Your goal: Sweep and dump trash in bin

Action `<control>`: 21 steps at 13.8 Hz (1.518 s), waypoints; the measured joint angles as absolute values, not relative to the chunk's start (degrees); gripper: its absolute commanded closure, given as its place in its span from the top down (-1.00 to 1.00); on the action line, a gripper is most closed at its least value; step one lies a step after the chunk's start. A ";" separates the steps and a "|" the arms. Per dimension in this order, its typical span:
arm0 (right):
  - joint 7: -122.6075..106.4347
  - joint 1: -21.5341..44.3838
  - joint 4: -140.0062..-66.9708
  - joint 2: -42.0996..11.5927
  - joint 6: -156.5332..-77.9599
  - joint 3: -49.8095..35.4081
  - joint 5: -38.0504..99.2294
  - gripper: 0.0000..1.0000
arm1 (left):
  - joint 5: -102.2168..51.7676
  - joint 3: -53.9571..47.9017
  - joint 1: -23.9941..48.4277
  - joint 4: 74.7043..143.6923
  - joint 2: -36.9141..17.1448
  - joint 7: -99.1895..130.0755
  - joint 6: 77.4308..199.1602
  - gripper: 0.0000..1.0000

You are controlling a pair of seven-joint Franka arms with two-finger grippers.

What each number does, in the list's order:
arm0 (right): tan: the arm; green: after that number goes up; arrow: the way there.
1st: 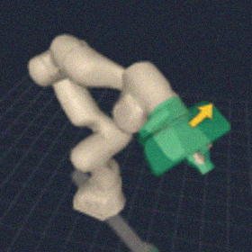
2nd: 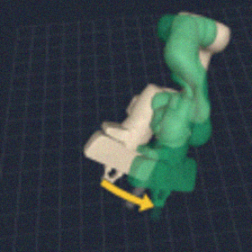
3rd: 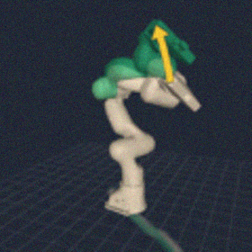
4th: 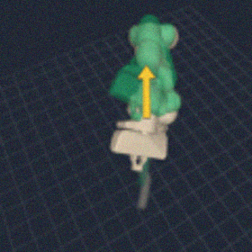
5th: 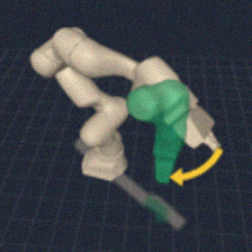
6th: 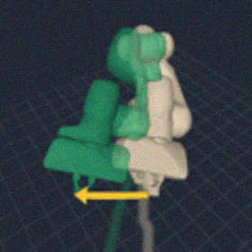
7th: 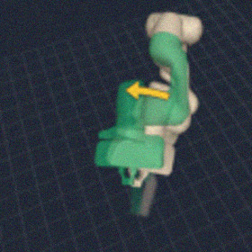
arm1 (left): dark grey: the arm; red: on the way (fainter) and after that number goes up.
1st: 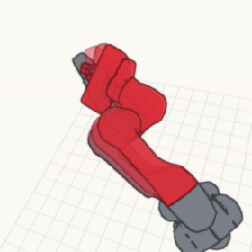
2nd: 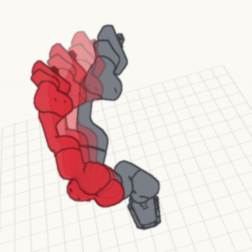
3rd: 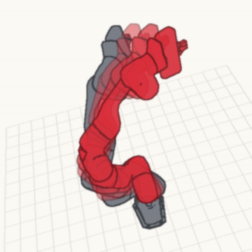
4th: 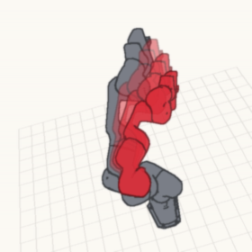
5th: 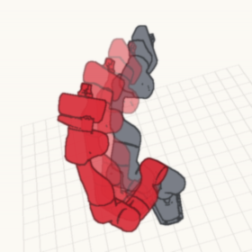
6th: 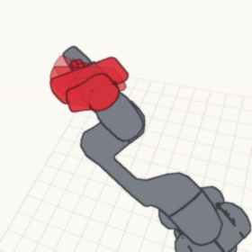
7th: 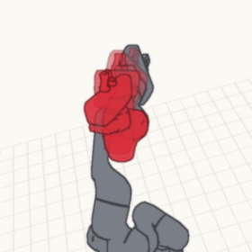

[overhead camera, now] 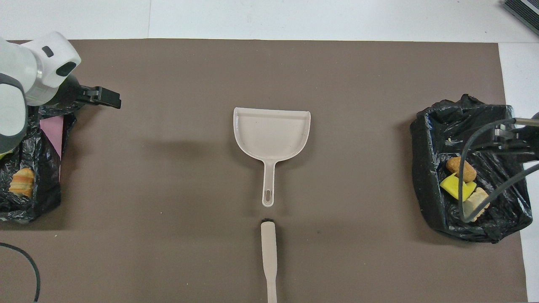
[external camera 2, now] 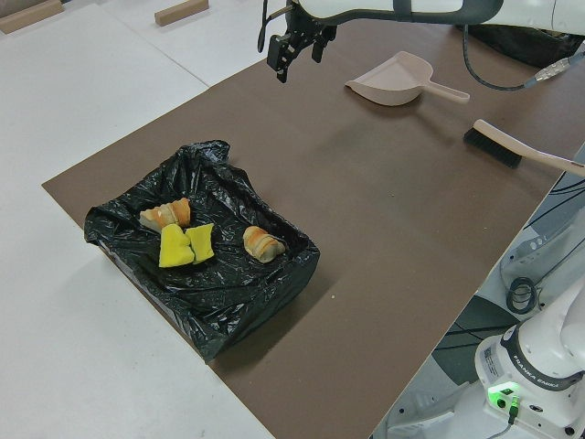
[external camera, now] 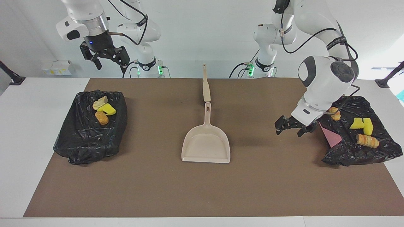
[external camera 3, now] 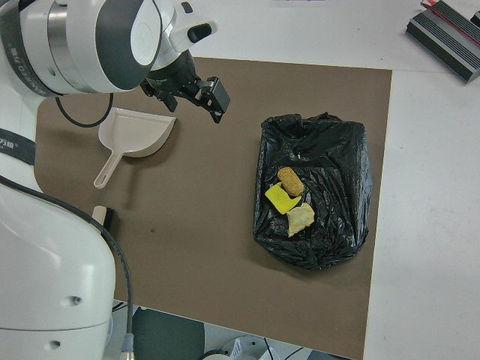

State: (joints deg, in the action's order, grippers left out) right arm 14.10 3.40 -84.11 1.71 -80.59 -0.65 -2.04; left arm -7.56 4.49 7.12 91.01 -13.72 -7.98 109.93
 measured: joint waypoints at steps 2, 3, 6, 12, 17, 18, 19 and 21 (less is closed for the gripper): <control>14.10 3.40 -84.11 1.71 -80.59 -0.64 -2.05 1.00 | -6.91 4.81 5.98 91.00 -12.42 -8.29 107.79 1.00; 14.10 3.39 -84.11 1.71 -80.59 -0.62 -2.04 1.00 | -6.60 4.86 5.81 90.99 -11.39 -8.16 106.08 1.00; 14.10 3.37 -84.11 1.71 -80.59 -0.51 -2.05 1.00 | -3.90 4.59 5.81 91.00 -7.58 -4.71 101.13 1.00; 14.10 3.44 -84.06 1.73 -80.59 -0.71 -1.16 1.00 | -2.78 5.10 4.79 91.12 -4.13 -3.37 95.83 1.00; 14.10 3.40 -84.03 1.75 -80.60 -0.56 -1.08 1.00 | -1.19 4.99 4.79 91.12 -1.75 -3.37 93.34 1.00; 14.10 3.40 -84.03 1.77 -80.60 -0.56 -1.04 1.00 | -1.11 4.85 4.83 91.12 -1.23 -3.37 92.47 1.00; 14.10 3.40 -84.03 1.82 -80.60 -0.55 -1.02 1.00 | -1.08 4.79 4.83 91.12 -0.83 -3.37 91.82 1.00; 14.10 3.40 -84.03 1.93 -80.60 -0.54 -1.00 1.00 | -0.99 4.79 4.83 91.11 -0.42 -3.37 90.81 1.00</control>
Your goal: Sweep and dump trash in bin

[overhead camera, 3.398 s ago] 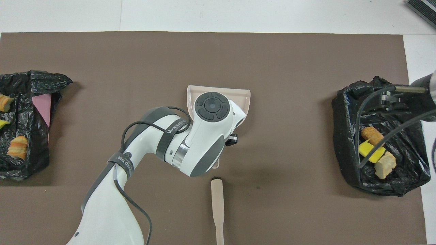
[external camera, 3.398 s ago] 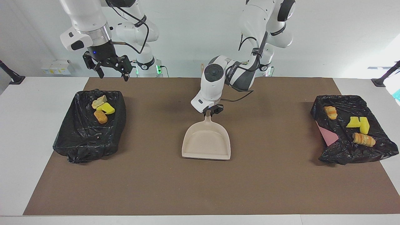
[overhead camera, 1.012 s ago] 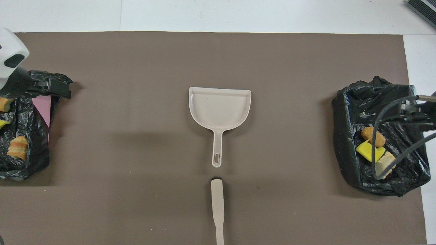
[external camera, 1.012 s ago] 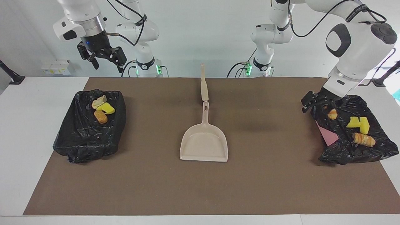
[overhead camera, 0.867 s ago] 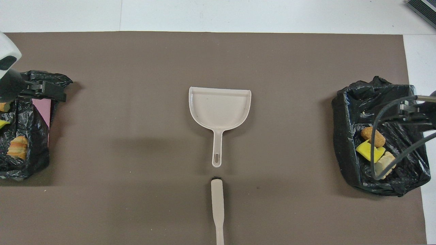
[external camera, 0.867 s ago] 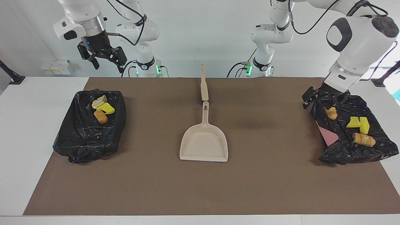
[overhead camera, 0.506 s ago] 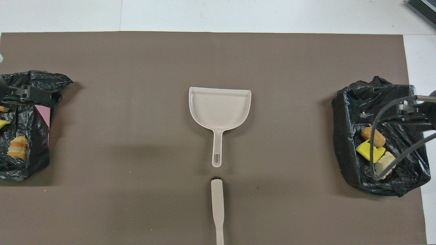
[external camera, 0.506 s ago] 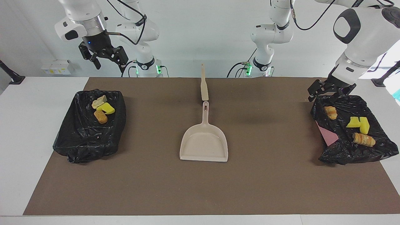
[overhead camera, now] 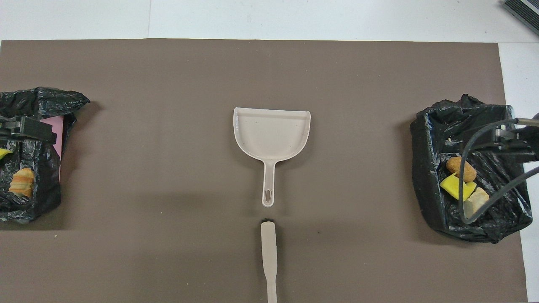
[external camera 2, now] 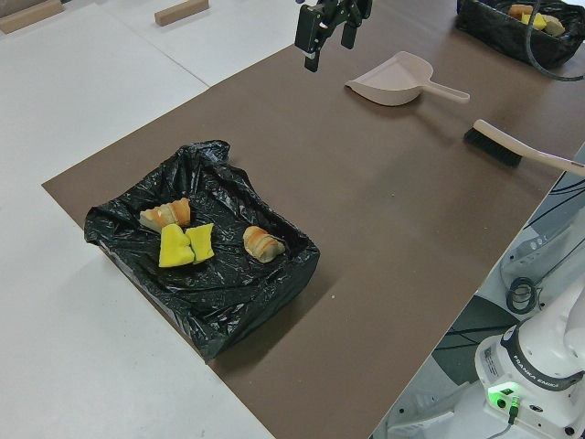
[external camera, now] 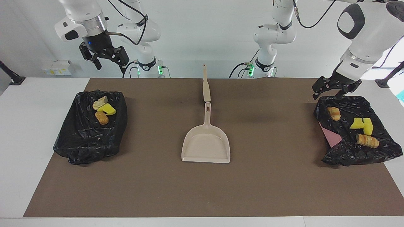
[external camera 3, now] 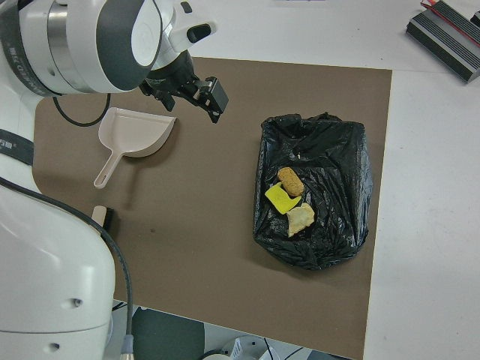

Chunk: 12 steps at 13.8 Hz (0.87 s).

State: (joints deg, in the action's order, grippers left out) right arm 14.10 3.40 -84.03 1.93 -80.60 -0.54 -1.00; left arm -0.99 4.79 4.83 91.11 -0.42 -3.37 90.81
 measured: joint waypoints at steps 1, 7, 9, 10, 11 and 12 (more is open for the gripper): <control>14.10 3.40 -84.03 1.96 -80.60 -0.53 -1.00 1.00 | -0.92 4.79 4.83 91.05 -0.36 -3.37 90.10 1.00; 14.10 3.40 -84.03 1.99 -80.60 -0.53 -0.94 1.00 | 0.49 4.37 4.86 86.29 -0.22 -3.37 81.96 1.00; 14.10 3.40 -84.03 1.99 -80.60 -0.53 -0.94 1.00 | 0.66 4.24 4.87 85.95 -0.22 -3.37 81.92 1.00; 14.10 3.40 -84.03 1.99 -80.60 -0.53 -0.94 1.00 | 0.68 4.21 4.87 85.95 -0.22 -3.37 81.91 1.00; 14.10 3.40 -84.03 1.99 -80.60 -0.53 -0.94 1.00 | 0.68 4.20 4.87 85.95 -0.22 -3.37 81.90 1.00; 14.10 3.40 -84.03 1.99 -80.60 -0.53 -0.94 1.00 | 0.68 4.19 4.87 85.95 -0.22 -3.37 81.90 1.00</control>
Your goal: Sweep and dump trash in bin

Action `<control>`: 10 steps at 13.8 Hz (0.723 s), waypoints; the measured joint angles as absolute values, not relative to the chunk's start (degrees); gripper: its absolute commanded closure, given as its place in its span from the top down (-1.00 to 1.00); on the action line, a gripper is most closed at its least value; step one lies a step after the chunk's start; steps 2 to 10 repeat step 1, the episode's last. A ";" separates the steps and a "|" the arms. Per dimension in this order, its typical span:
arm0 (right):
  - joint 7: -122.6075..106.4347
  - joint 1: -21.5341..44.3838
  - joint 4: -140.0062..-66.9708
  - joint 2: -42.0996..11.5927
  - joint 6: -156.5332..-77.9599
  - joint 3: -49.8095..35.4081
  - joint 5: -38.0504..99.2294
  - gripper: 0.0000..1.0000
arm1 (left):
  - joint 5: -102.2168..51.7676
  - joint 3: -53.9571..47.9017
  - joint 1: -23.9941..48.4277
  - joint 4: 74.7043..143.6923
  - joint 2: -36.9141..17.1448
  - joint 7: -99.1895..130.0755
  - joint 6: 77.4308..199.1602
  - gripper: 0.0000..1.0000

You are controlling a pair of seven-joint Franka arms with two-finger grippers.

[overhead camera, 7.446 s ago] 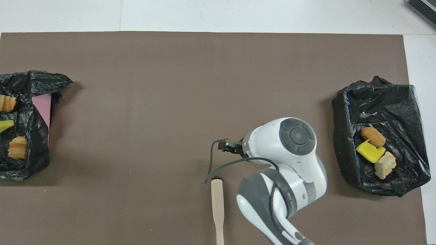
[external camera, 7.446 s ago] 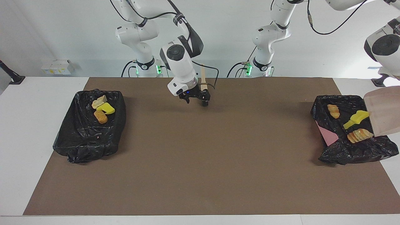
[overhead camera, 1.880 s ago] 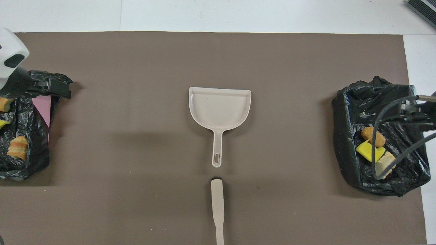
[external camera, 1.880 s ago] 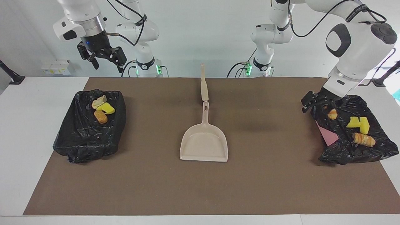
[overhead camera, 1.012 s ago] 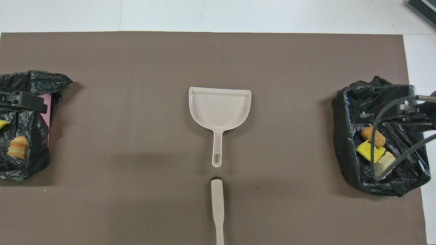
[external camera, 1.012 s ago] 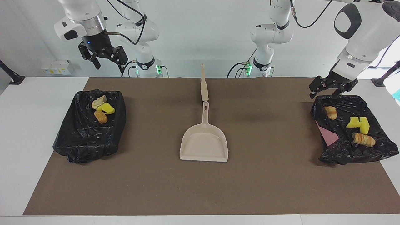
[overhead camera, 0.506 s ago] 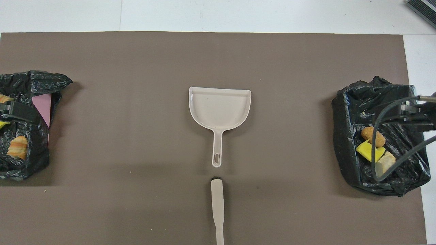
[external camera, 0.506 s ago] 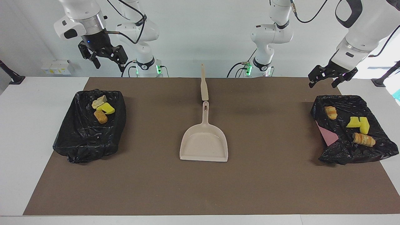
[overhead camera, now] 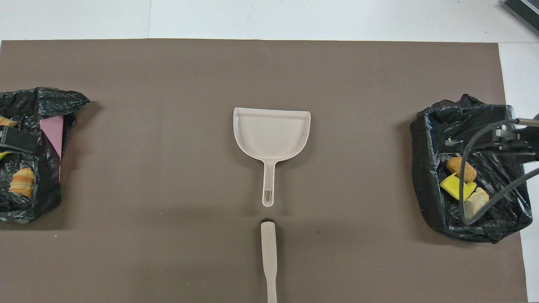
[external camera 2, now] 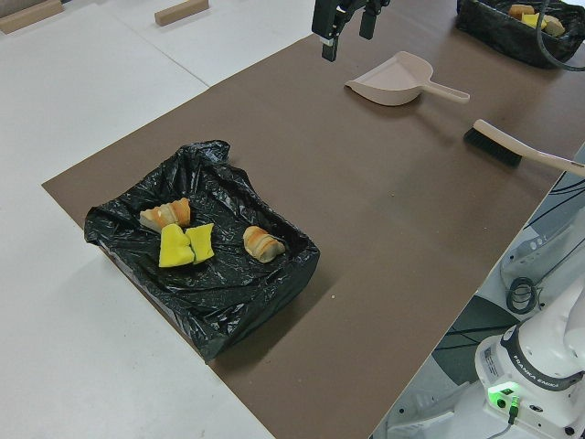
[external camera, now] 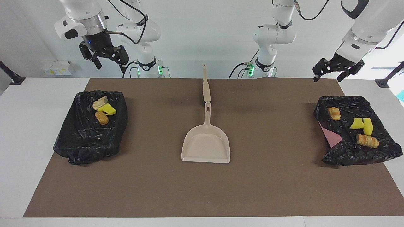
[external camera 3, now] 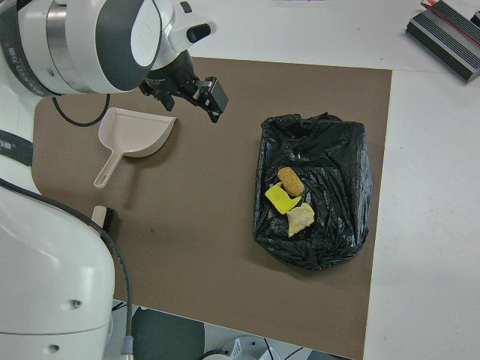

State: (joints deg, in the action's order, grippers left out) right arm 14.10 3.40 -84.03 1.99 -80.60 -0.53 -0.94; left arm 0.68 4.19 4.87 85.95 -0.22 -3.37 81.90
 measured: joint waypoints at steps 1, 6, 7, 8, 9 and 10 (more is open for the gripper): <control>14.10 3.40 -84.03 1.99 -80.60 -0.53 -0.94 1.00 | 0.68 4.19 4.87 85.95 -0.22 -3.37 81.90 1.00; 14.10 3.40 -84.03 1.99 -80.60 -0.53 -0.94 1.00 | 0.68 4.19 4.87 85.95 -0.22 -3.37 81.90 1.00; 14.10 3.40 -84.03 1.99 -80.60 -0.53 -0.94 1.00 | 0.68 4.19 4.87 85.95 -0.22 -3.37 81.90 1.00; 14.10 3.40 -84.03 1.99 -80.60 -0.53 -0.94 1.00 | 0.68 4.19 4.87 85.95 -0.22 -3.37 81.90 1.00; 14.10 3.40 -84.03 1.99 -80.60 -0.53 -0.94 1.00 | 0.68 4.19 4.87 85.95 -0.22 -3.37 81.90 1.00; 14.10 3.40 -84.03 1.99 -80.60 -0.53 -0.94 1.00 | 0.68 4.19 4.87 85.95 -0.22 -3.37 81.90 1.00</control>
